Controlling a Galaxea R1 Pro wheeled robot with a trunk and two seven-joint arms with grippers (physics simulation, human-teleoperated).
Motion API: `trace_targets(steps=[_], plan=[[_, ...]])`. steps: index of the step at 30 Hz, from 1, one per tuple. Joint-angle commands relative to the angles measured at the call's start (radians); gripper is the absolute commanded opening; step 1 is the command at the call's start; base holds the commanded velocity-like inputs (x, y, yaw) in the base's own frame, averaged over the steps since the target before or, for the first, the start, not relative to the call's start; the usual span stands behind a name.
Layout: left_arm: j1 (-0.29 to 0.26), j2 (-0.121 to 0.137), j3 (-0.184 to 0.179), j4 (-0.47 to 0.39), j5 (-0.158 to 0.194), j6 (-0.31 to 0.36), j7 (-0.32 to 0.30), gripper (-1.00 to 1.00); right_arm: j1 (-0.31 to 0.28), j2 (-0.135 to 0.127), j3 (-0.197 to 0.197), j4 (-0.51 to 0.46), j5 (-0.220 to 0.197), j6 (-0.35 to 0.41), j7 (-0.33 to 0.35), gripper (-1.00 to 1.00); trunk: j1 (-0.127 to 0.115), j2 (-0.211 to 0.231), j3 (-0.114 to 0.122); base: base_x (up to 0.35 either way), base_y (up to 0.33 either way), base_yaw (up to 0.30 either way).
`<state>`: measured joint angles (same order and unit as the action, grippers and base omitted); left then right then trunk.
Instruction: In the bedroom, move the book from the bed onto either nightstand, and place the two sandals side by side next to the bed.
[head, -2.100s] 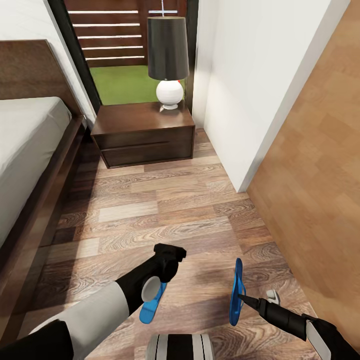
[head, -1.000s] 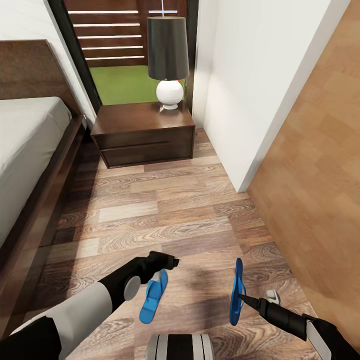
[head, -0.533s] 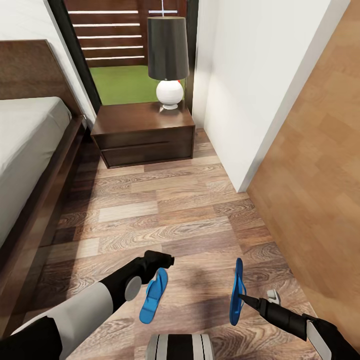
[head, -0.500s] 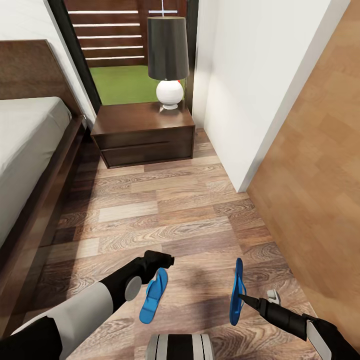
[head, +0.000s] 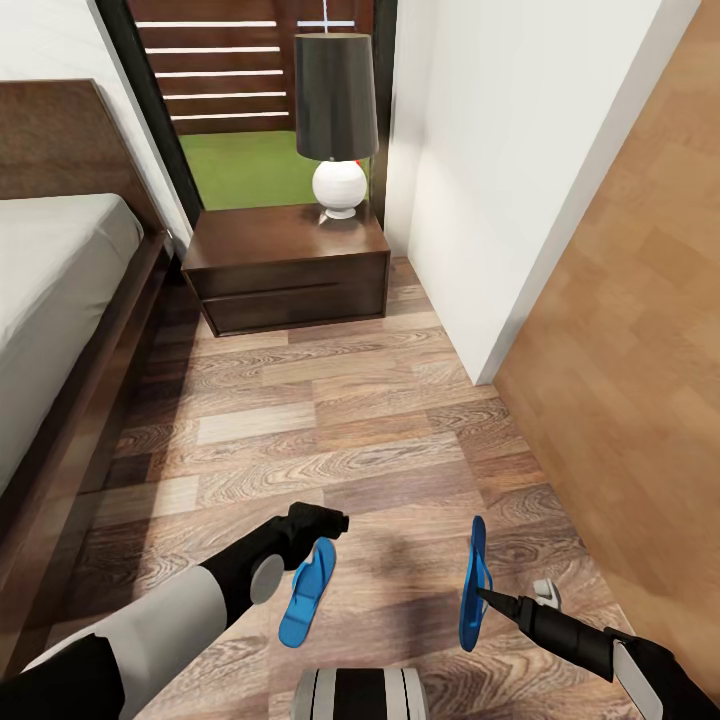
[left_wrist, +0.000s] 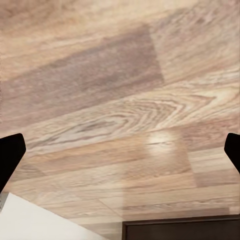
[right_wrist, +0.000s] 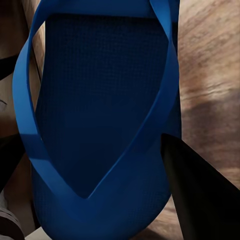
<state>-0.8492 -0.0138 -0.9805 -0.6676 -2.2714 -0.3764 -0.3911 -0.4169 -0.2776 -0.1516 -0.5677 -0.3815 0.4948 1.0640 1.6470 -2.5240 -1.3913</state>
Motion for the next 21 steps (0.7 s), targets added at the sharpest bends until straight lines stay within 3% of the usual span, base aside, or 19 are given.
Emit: trace_targets(steps=[1, 12, 21], plan=[[0.000, 0.000, -0.003, -0.001, -0.008, -0.007, 0.000, 1.00, 0.000, 0.000, -0.001, 0.000, -0.005, 0.008, 0.001, -1.00, 0.000, 0.000, -0.001, 0.000, 0.000, 0.000], [0.003, 0.000, -0.003, -0.001, -0.008, -0.007, 0.000, 1.00, 0.000, -0.002, -0.003, 0.000, -0.006, 0.008, 0.001, -1.00, 0.000, 0.000, -0.001, 0.000, 0.000, 0.000], [0.004, 0.000, -0.003, -0.001, -0.008, -0.007, 0.000, 1.00, 0.000, -0.026, -0.002, 0.000, -0.007, 0.008, 0.001, -1.00, 0.000, 0.000, -0.001, 0.000, 0.000, 0.000]])
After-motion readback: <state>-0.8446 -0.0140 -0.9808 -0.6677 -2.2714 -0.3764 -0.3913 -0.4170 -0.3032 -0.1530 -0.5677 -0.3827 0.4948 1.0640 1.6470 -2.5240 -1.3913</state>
